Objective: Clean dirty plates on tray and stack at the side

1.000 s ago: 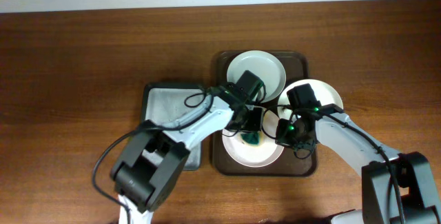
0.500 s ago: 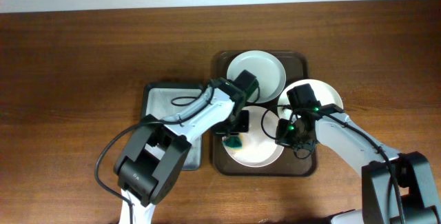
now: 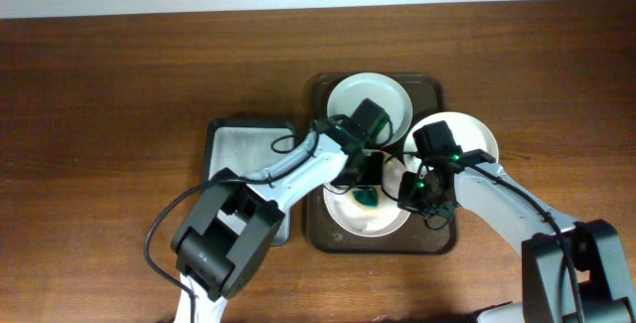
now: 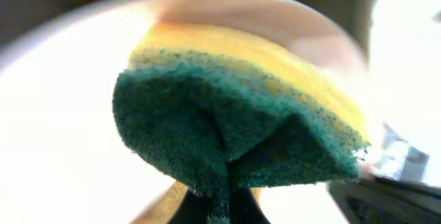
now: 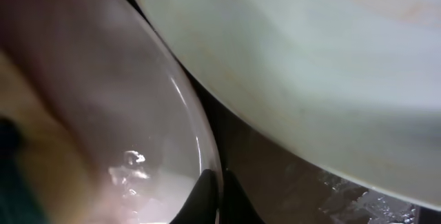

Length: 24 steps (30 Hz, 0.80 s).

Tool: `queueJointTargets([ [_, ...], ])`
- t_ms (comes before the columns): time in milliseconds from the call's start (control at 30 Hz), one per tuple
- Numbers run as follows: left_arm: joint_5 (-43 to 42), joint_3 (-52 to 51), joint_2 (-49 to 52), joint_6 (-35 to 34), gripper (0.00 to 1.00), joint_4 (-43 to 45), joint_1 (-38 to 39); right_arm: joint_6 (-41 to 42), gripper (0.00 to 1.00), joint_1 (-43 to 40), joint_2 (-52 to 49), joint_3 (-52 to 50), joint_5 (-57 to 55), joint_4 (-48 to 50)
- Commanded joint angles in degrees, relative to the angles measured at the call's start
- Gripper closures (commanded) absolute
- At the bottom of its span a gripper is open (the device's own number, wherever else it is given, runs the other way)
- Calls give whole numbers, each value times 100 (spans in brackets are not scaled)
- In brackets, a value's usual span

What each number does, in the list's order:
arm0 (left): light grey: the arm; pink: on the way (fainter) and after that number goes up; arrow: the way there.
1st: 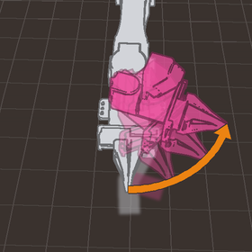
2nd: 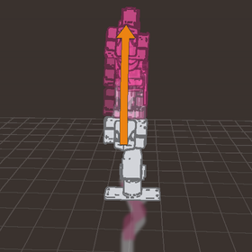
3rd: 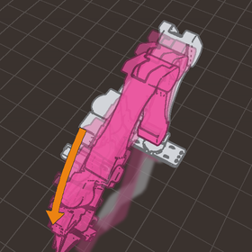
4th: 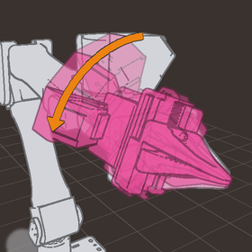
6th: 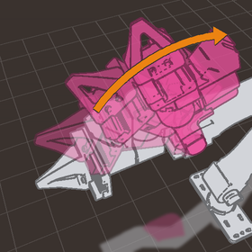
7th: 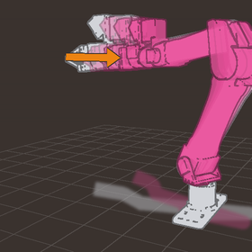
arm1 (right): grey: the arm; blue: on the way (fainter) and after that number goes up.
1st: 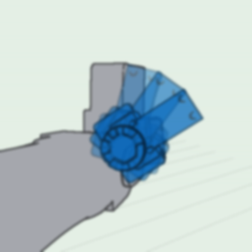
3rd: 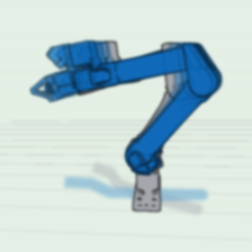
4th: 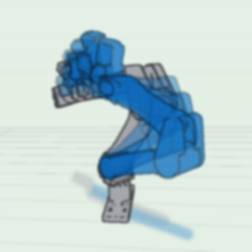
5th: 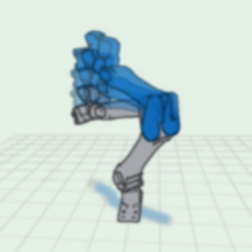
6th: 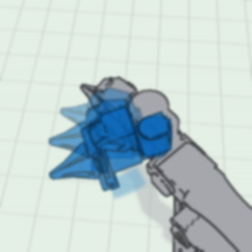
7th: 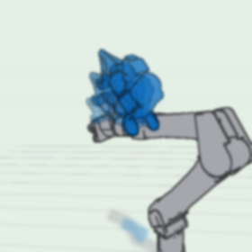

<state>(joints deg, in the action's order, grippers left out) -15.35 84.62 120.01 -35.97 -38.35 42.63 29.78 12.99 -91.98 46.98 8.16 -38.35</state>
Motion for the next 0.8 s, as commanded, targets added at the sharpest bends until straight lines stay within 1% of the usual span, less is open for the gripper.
queueJointTargets([
  [0, -424, -24, 96, -216, 100, 94, 162, -37, 96, -24, -66, -70, -413, -66],
  [133, 339, -22, 87, -164, 100, -240, -122, -37, 96, -26, -66, -70, -413, -79],
  [233, 866, 22, -15, -125, 100, -769, -514, -37, 96, -26, -66, -70, -413, -101],
  [333, 1537, 188, -361, 175, 100, -1392, -907, -37, 96, -26, -63, -70, -413, -107],
  [400, 1858, 302, -660, 339, 100, -1644, -992, -37, 96, -26, -63, -70, -415, -107],
  [467, 1843, 374, -1172, 614, 100, -1711, -1005, -37, 96, -26, -63, -70, -415, -107],
  [533, 1821, 374, -1687, 671, 100, -1829, -1019, -87, 96, -26, -46, -55, -413, -138],
  [600, 1873, 372, -2173, 1036, 100, -1985, -1108, -415, 96, -24, 94, 20, -413, -245],
  [633, 2074, 372, -2393, 1154, 100, -2138, -1198, -555, 96, -24, 219, 76, -415, -348],
  [700, 2522, 372, -2588, 1169, 100, -2485, -1403, -732, 96, -22, 579, 201, -420, -577],
  [767, 2608, 323, -2594, 1207, 100, -2802, -1648, -896, 96, -20, 1010, 262, -437, -763],
])
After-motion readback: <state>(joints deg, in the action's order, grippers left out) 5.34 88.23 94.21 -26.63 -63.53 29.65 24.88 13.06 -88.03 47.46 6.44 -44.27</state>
